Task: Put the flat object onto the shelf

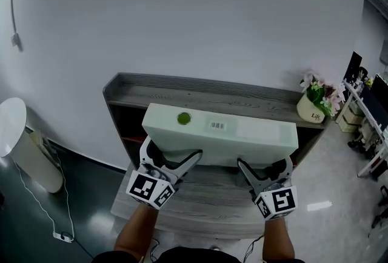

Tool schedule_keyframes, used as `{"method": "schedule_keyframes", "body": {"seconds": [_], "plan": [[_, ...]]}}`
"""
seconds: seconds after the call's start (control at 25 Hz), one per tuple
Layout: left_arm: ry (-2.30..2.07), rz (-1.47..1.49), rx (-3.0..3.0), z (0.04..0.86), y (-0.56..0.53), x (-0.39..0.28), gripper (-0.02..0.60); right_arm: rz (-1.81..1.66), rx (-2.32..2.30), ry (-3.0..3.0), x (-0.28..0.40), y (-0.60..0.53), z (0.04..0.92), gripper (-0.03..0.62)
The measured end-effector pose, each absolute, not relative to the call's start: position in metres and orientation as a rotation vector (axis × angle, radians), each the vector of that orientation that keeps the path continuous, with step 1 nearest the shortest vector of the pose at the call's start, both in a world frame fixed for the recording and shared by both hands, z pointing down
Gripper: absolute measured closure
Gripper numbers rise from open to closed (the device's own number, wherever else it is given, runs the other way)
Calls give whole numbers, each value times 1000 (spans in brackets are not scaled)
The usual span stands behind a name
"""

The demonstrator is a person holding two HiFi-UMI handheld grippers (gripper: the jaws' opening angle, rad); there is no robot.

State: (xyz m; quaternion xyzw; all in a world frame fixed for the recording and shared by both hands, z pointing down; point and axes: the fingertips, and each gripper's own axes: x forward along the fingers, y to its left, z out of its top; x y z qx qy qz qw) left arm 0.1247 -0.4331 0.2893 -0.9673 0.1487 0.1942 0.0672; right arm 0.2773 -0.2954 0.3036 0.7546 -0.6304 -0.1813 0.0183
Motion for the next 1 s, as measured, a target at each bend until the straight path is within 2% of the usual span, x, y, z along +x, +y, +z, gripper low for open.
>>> {"method": "schedule_keyframes", "body": {"seconds": [0.64,1.0], "plan": [[408,668,-2804,163,-455,190,25,-686,2368,-1928,342,-321,184,97],[453,566,-2868,148,-497,256,25,-469,2419,-2015,406,-364,177,97]]}}
